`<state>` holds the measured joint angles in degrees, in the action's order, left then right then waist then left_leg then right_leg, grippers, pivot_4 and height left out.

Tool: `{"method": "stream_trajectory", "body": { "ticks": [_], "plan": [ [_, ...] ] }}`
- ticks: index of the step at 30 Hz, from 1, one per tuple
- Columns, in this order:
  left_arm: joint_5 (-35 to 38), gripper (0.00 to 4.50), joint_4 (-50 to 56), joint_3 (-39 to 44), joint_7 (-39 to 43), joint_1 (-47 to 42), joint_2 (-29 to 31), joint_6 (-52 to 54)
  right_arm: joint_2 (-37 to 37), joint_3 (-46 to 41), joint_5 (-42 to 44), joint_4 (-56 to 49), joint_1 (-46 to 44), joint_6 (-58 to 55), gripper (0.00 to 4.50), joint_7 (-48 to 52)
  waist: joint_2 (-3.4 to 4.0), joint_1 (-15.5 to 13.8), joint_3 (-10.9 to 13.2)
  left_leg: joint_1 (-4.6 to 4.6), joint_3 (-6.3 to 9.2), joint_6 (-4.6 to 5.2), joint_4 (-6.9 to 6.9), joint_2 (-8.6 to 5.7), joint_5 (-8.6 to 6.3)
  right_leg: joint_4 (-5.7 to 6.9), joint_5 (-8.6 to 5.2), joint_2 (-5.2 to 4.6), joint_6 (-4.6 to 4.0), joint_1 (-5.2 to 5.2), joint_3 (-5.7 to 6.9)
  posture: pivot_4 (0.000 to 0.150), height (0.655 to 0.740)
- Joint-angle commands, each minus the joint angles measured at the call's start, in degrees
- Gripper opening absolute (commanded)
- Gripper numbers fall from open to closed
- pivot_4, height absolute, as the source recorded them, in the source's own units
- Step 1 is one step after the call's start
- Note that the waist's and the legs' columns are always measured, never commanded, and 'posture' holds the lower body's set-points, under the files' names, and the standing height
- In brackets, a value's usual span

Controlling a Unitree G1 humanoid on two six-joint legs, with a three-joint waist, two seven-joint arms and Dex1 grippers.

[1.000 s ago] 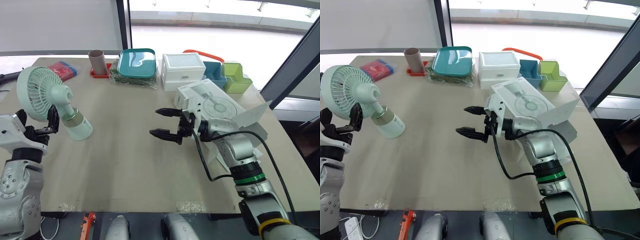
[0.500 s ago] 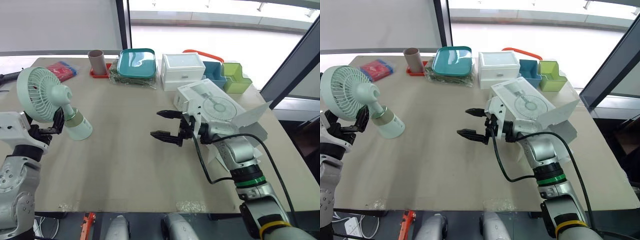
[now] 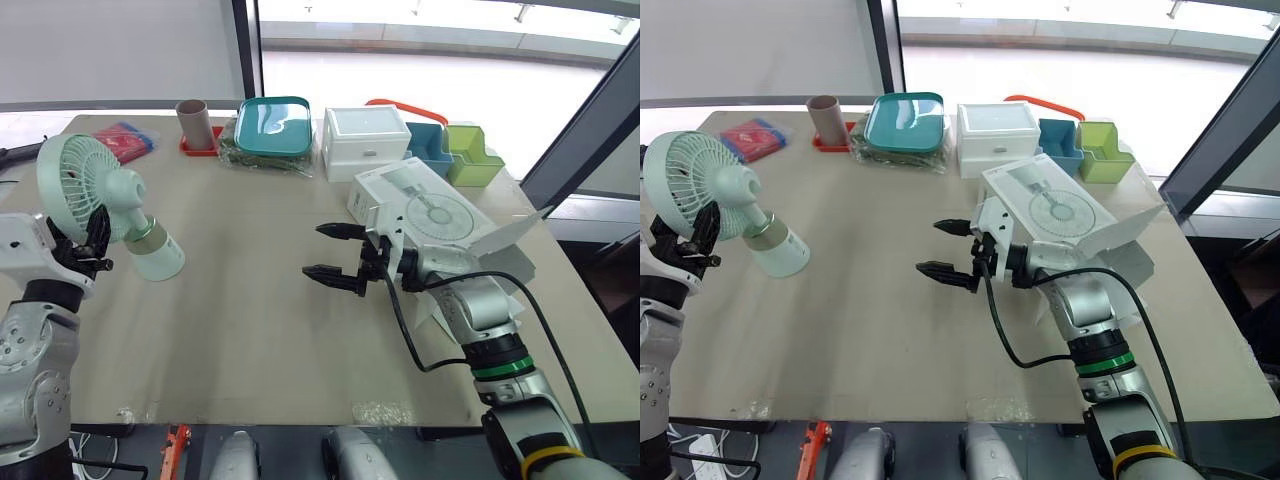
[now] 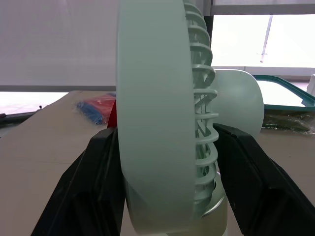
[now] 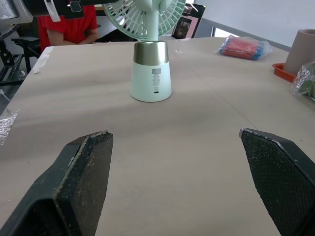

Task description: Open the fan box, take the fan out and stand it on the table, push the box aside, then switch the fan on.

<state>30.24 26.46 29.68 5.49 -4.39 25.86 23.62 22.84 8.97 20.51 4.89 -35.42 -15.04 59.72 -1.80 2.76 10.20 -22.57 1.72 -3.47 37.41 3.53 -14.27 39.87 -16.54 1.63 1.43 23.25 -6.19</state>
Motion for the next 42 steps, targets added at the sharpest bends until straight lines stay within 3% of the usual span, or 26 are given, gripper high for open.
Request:
{"method": "stream_trajectory", "body": {
  "ticks": [1, 4, 5, 11, 25, 42],
  "plan": [
    [-0.8, 2.50, 0.1, 1.0, 0.1, -0.1, 0.4, -0.7, 0.6, -1.4, 0.4, -2.8, 0.0, 0.7, 4.50, -0.1, 0.00, 0.0, 0.0, 0.00, 0.00, 0.00, 0.00, 0.00, 0.00, 0.00, 0.00, 0.00, 0.00, 0.00, 0.00, 0.150, 0.7400],
    [-1.2, 2.50, 0.0, 1.0, -0.1, 0.1, 0.2, -0.8, 0.6, -1.4, 0.4, -2.9, -0.1, 0.5, 4.50, -0.1, 0.00, 0.0, 0.0, 0.00, 0.00, 0.00, 0.00, 0.00, 0.00, 0.00, 0.00, 0.00, 0.00, 0.00, 0.00, 0.150, 0.7400],
    [-1.8, 2.28, -0.1, 0.9, -0.5, 0.1, 0.2, -1.1, 0.7, -1.4, 0.4, -2.8, -0.1, 0.5, 4.50, -0.1, 0.00, 0.0, 0.0, 0.00, 0.00, 0.00, 0.00, 0.00, 0.00, 0.00, 0.00, 0.00, 0.00, 0.00, 0.00, 0.150, 0.7400],
    [-2.0, 1.95, -0.1, 1.2, -0.8, -0.1, -0.1, -1.4, 0.7, -1.2, 0.3, -2.8, -0.1, 0.5, 4.50, -0.1, 0.00, 0.0, 0.0, 0.00, 0.00, 0.00, 0.00, 0.00, 0.00, 0.00, 0.00, 0.00, 0.00, 0.00, 0.00, 0.150, 0.7400],
    [5.0, 1.95, 6.3, -2.4, 2.3, -2.9, -4.3, -3.9, -0.8, -1.7, -0.7, -0.2, -3.0, 0.5, 4.50, -2.8, -0.05, 0.0, 0.0, -0.06, 0.02, -0.01, 0.01, -0.03, 0.00, -0.02, -0.01, -0.05, 0.01, 0.01, 0.02, 0.150, 0.7400],
    [3.4, 1.95, 9.6, -16.0, 1.3, -7.9, -8.3, -0.9, -5.6, 1.8, -3.9, 0.8, -9.8, -2.1, 4.50, -6.8, -0.07, 0.0, 0.0, -0.16, 0.06, -0.01, 0.01, -0.03, 0.00, -0.01, -0.01, -0.04, 0.01, 0.10, 0.05, 0.150, 0.7400]
  ]
}}
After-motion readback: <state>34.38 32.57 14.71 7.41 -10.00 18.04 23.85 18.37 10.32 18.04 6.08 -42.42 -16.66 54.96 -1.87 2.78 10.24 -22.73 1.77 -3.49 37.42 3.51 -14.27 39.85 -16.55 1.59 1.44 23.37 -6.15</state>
